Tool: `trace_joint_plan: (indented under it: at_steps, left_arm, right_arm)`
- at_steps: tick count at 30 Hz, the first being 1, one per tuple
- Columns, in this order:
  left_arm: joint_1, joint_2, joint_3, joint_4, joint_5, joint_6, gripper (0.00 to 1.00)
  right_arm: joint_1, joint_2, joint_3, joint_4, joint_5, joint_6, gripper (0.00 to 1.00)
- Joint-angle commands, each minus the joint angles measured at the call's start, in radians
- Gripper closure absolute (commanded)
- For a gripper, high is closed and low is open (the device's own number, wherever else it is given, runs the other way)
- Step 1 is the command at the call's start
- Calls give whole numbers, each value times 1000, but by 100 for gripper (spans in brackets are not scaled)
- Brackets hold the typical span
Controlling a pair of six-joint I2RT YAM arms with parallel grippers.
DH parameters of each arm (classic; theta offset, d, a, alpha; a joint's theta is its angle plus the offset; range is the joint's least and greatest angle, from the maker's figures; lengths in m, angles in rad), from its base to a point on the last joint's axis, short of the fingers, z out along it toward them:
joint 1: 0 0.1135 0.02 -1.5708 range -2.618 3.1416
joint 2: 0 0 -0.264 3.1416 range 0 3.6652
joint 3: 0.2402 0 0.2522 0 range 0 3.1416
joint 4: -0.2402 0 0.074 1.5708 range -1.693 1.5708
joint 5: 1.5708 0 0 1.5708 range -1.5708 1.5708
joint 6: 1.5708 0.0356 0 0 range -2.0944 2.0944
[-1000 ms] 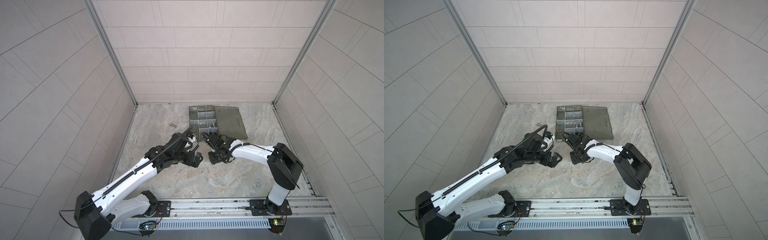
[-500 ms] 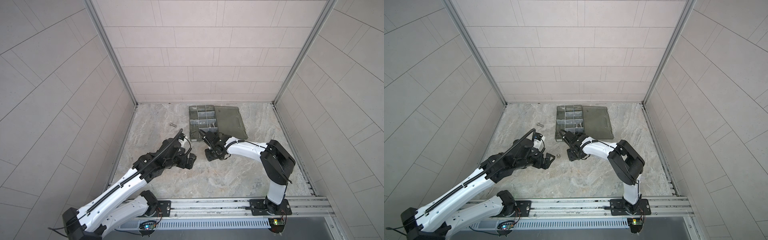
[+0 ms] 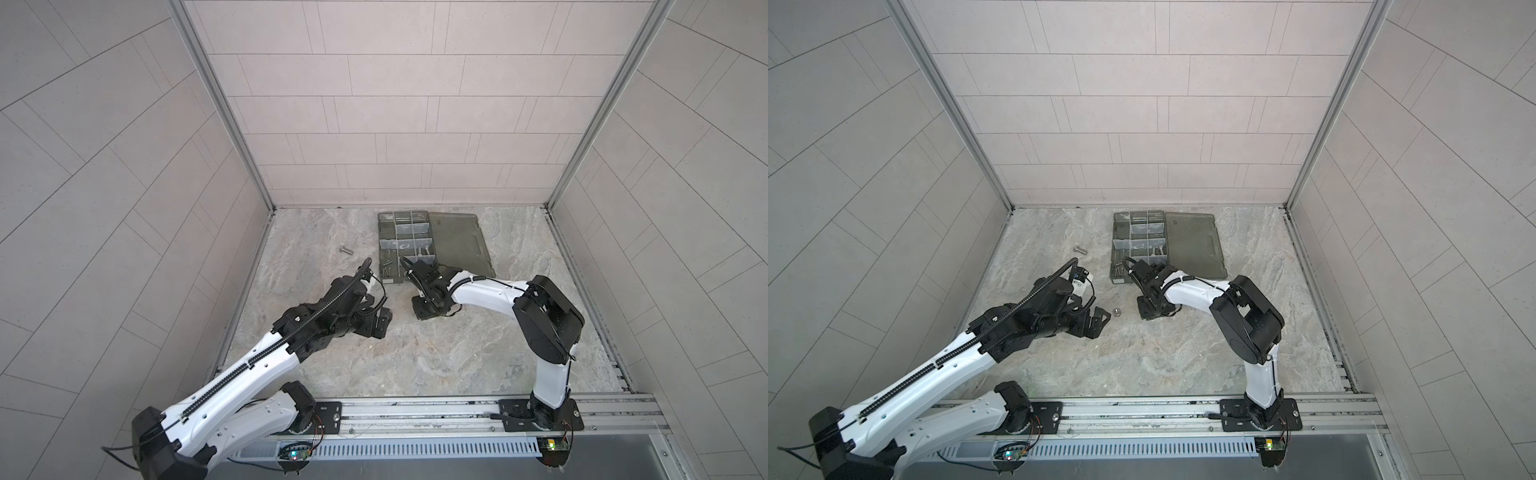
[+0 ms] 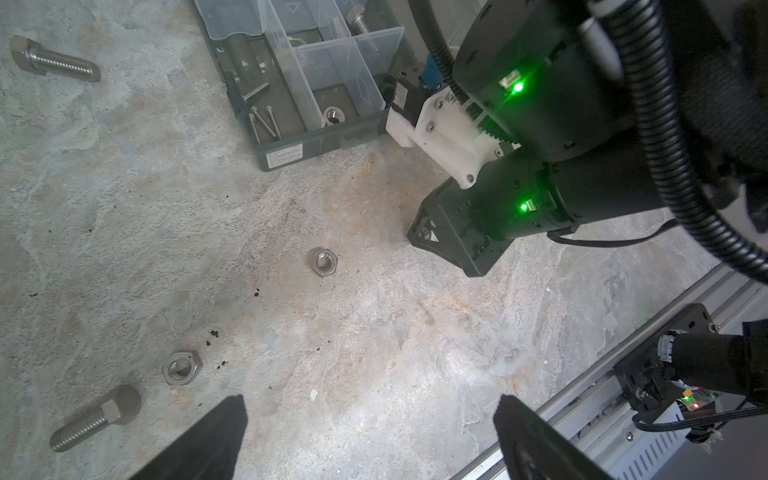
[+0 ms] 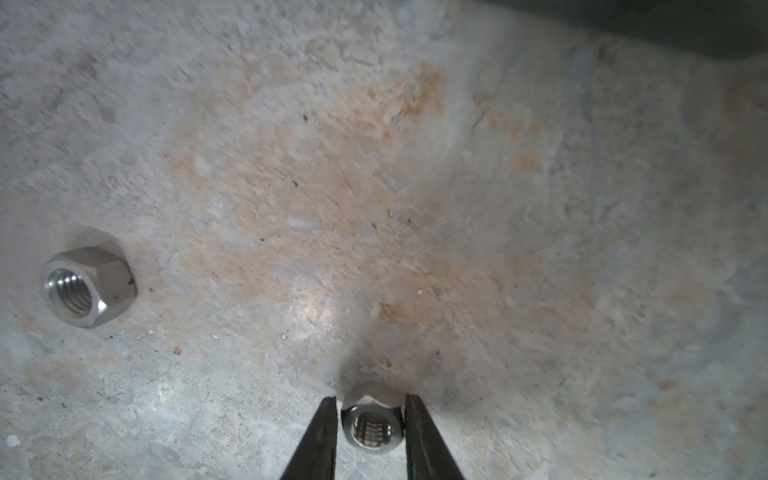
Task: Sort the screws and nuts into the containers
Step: 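Move the right gripper down around another silver nut near the box, then close the right gripper on the silver nut and carry it over the box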
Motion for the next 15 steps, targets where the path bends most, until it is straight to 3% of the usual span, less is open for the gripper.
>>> trace_joint_plan:
  at_steps: [1,9,15]
  left_arm:
    - [-1,0,2,-2,-13,13,0]
    - [-1,-1,-10,13,-13,19,0]
    - [0,-7,-16,18,-22,26,0]
  right_arm:
    - [-3,13,14,-37,0,3,71]
    - [-3,17,5,-53,7,3,71]
    - [-4,37,37,-86,11,-7,87]
